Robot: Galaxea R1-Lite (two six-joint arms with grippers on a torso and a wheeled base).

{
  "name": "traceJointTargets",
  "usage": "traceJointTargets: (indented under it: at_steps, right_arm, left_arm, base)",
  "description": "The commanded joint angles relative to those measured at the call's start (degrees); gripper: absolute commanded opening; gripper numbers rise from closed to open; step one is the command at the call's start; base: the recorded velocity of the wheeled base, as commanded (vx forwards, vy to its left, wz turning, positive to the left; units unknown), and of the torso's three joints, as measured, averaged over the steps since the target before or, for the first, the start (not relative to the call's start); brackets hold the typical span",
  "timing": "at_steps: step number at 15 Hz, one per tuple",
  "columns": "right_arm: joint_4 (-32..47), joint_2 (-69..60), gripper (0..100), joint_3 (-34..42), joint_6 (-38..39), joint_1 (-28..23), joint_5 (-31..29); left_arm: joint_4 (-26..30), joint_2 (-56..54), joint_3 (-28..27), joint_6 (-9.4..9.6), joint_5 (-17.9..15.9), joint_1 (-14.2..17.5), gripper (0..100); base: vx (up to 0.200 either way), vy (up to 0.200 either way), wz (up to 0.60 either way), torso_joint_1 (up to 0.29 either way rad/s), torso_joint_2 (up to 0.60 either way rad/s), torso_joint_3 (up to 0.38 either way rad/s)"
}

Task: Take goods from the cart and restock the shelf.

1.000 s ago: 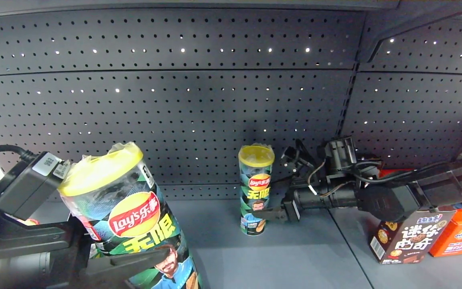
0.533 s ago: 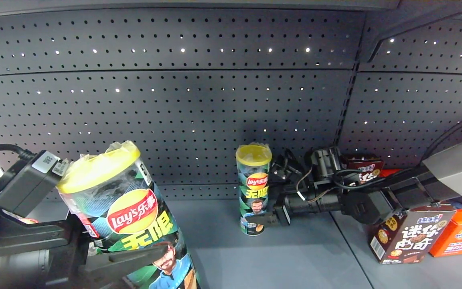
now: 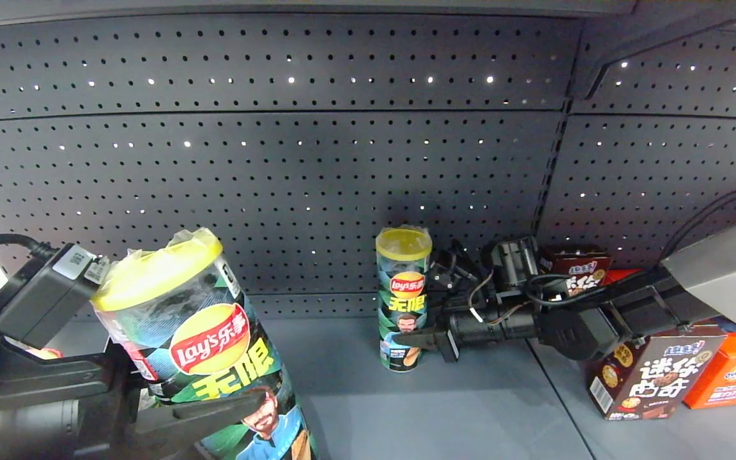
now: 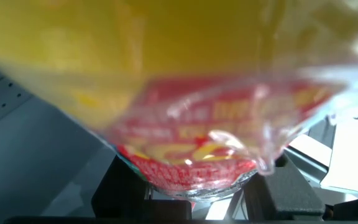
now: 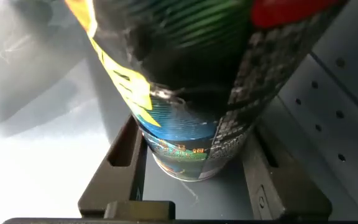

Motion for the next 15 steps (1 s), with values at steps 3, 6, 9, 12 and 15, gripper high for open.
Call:
traceJointTargets:
  at_steps: [3,6,9,12,15]
  right_arm:
    - [-0.11,-3.76,0,1.37,0.43,0.11,-1.64]
    - [-2.14,-8.16,0,4.45,1.13,0.11,-5.86]
    - [-2.4,-14.31,0,11.83,3.94,2.13,-5.94]
    - [-9.78,-18.7,0,19.21,8.43,6.08,-6.3]
    - [-17.17,-19.84,0,25.8,10.36,8.28,-7.09]
  left_arm:
    - [-0.1,-0.1,0.04,0.1,0.0,0.09,0]
    - [-0.01,-0.01,0.04,0.1,0.0,-0.08,0]
    - [-0.01,-0.27,0.04,0.01,0.08,0.01,0]
    - [0.08,-0.27,0.04,0.01,0.08,0.01,0]
    - [0.08,-0.19,-0.48,0.1,0.17,0.01,0]
  base:
    - [0.0,0.0,0.0,0.0,0.0,0.0]
    - [0.0,0.0,0.0,0.0,0.0,0.0]
    - [0.0,0.0,0.0,0.0,0.0,0.0]
    - [0.0,0.0,0.0,0.0,0.0,0.0]
    - [0.0,0.0,0.0,0.0,0.0,0.0]
